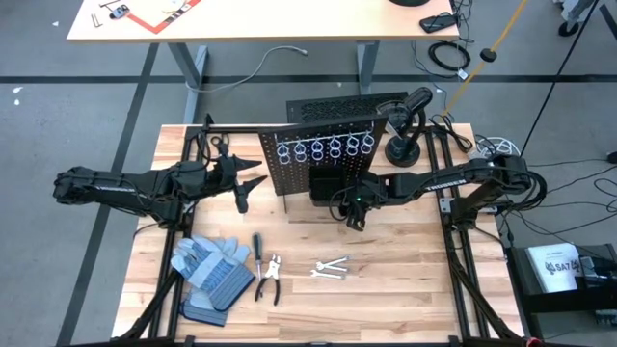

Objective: Hang tools onto peg board
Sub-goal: Remove the black utility knife blades from the bottom black bin of the black pegboard

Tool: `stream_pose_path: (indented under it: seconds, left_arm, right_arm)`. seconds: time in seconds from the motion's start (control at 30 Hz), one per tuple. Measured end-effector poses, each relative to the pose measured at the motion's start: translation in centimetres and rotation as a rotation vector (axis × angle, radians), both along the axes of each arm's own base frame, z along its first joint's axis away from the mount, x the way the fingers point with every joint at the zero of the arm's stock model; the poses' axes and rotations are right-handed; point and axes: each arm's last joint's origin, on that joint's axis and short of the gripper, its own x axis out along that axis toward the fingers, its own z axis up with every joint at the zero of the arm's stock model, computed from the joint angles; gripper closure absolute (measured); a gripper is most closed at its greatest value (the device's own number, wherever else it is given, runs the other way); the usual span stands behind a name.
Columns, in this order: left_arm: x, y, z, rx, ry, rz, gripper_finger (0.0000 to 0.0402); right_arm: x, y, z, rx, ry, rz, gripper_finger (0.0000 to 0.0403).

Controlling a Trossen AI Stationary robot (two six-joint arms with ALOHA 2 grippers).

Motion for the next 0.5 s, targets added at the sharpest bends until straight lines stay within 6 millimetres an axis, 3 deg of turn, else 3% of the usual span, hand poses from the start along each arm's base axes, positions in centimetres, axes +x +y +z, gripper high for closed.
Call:
stream_pose_path:
  seconds: [0.5]
  left_arm:
    - [0.0, 0.01, 0.01, -0.002, -0.001, 0.001, 0.0196]
  right_arm:
    - [-0.02, 0.0, -0.08, 0.017, 0.002, 0.006, 0.0359]
